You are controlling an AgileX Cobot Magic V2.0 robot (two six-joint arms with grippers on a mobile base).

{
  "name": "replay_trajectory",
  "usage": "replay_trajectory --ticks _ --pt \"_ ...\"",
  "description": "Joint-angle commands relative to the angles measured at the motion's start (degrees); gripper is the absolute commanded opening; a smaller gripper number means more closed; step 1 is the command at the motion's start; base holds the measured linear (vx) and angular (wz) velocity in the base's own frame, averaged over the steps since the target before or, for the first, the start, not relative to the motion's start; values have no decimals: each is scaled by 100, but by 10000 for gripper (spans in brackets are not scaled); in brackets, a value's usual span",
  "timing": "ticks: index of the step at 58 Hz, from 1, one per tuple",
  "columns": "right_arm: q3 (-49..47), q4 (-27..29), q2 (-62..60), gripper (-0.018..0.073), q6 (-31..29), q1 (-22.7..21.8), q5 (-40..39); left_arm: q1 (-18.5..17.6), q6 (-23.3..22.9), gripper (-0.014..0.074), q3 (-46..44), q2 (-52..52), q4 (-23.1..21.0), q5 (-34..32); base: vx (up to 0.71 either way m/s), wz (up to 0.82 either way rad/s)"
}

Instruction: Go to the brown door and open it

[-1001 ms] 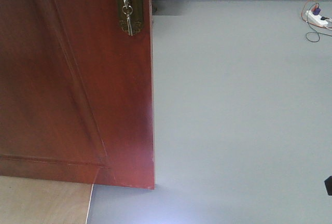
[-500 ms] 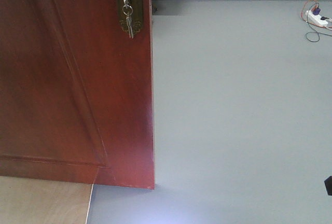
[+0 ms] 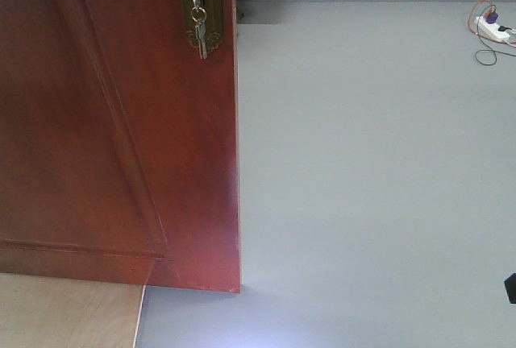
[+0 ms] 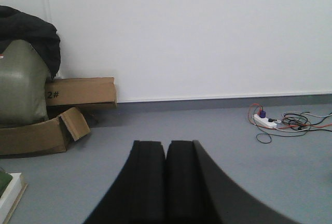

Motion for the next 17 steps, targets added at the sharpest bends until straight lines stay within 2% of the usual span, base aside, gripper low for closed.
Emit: replay_trajectory --ticks 1,17 --pt "27 -41 -74 0 -27 -29 -441 1 -94 -3 -96 -85 1 -439 0 0" --pt "27 -41 -74 0 -27 -29 -441 1 -94 -3 -96 -85 1 -439 0 0"
